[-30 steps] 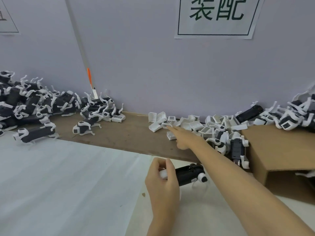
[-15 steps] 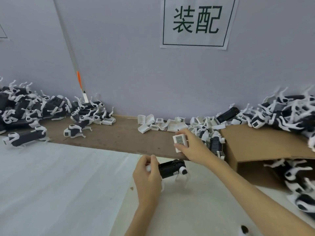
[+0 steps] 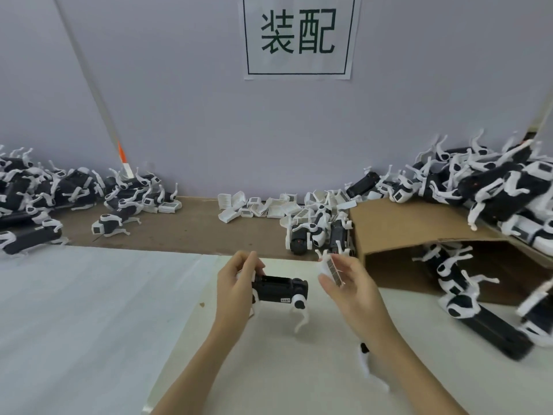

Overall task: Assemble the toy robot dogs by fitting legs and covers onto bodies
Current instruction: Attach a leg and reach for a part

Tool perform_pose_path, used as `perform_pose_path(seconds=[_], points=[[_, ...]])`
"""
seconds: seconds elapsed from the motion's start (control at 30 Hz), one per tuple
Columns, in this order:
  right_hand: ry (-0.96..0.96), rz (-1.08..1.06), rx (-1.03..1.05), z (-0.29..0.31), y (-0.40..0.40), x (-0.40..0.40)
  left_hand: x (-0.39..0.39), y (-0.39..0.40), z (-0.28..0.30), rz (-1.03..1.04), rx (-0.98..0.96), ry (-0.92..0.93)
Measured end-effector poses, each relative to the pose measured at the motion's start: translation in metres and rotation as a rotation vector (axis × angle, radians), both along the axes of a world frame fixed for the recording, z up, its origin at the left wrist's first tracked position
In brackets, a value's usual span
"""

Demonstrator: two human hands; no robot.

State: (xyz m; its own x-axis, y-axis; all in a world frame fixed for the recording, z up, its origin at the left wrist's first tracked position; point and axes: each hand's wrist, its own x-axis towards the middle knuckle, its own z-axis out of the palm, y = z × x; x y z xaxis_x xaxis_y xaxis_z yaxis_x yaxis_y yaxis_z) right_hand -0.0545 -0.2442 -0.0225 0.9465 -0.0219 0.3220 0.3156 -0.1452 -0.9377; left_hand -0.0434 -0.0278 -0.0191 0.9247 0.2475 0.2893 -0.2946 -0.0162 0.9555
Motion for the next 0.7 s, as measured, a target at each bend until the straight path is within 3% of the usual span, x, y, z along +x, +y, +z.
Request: perform_pose_path(seconds=[0.2,0.3,0.5,0.7], points=[[-0.3,0.096,-0.446,0.001,0.03,-0.022,-0.01,-0.015,0.001,-0.071,0.197,-0.215],[-0.398,0.038,-0.656,-0.005,0.036,-0.025,-0.015,-0.02,0.0,-0.043,0.199,-0.213],[-0.428,0.081,-0.778,-0.009,0.032,-0.02,-0.016,-0.02,0.002,-0.009,0.192,-0.205],[-0.435,-0.051,-0.841,-0.014,0.035,-0.016,-0.016,-0.017,0.003,-0.054,0.203,-0.147]])
